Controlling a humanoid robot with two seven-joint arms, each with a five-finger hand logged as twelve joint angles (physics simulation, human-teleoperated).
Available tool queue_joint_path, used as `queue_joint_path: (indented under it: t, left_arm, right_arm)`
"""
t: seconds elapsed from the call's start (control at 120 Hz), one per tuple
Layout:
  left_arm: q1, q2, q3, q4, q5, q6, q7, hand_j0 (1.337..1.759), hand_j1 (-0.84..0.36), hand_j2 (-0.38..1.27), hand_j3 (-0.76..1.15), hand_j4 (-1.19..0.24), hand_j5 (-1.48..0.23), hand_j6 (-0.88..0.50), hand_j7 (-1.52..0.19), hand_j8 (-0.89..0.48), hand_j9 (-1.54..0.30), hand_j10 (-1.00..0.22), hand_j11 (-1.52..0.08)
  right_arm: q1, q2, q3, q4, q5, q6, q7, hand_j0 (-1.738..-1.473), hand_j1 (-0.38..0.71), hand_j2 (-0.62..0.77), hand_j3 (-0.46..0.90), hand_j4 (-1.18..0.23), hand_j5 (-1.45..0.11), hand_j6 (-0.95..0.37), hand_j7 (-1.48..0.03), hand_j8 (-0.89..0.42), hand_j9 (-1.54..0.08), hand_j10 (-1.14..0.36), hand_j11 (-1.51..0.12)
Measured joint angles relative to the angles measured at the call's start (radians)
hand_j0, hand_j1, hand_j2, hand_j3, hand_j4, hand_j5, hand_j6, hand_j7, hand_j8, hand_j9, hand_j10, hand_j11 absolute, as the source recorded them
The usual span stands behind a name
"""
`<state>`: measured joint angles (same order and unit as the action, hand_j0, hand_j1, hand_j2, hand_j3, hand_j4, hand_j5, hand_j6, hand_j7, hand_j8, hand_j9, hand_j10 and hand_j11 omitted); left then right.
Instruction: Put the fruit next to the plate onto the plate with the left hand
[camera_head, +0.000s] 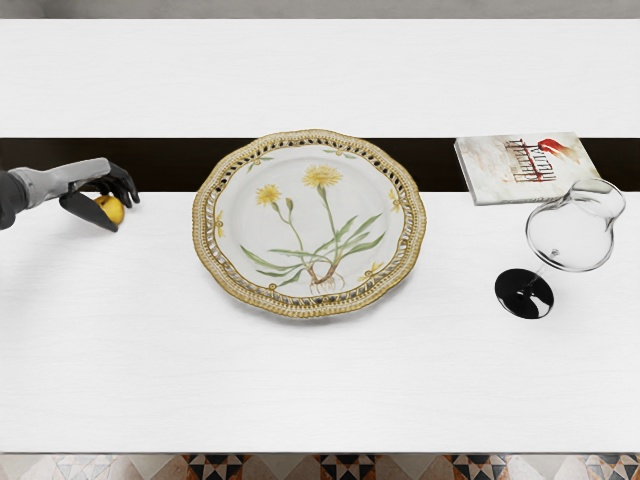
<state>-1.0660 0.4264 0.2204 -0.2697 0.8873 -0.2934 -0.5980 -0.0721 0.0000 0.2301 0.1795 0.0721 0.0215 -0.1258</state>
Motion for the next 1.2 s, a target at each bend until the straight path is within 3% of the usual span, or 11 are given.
queue_joint_path:
  t: [0.833,1.2]
  left_arm:
    - [-0.035,0.003,0.015,-0.009,0.003,-0.034,0.0,1.656,-0.31,0.38,0.0,-0.67,-0.86,-0.67,-0.86,-0.54,-0.87,-0.56,-0.87]
    - [-0.072,0.026,0.015,-0.015,0.003,-0.094,0.0,1.656,-0.3,0.36,0.0,-0.68,-0.88,-0.68,-0.88,-0.54,-0.89,-0.55,-0.89]
  right_arm:
    - [0.0,0.0,0.0,0.0,0.0,0.0,0.0,-1.658,-0.32,-0.01,0.0,-0.03,-0.03,-0.03,-0.03,-0.03,-0.03,-0.03,-0.03]
    - [0.006,0.0,0.0,0.001,0.0,0.0,-0.001,-1.658,-0.32,-0.01,0.0,-0.03,-0.03,-0.03,-0.03,-0.03,-0.03,-0.03,-0.03]
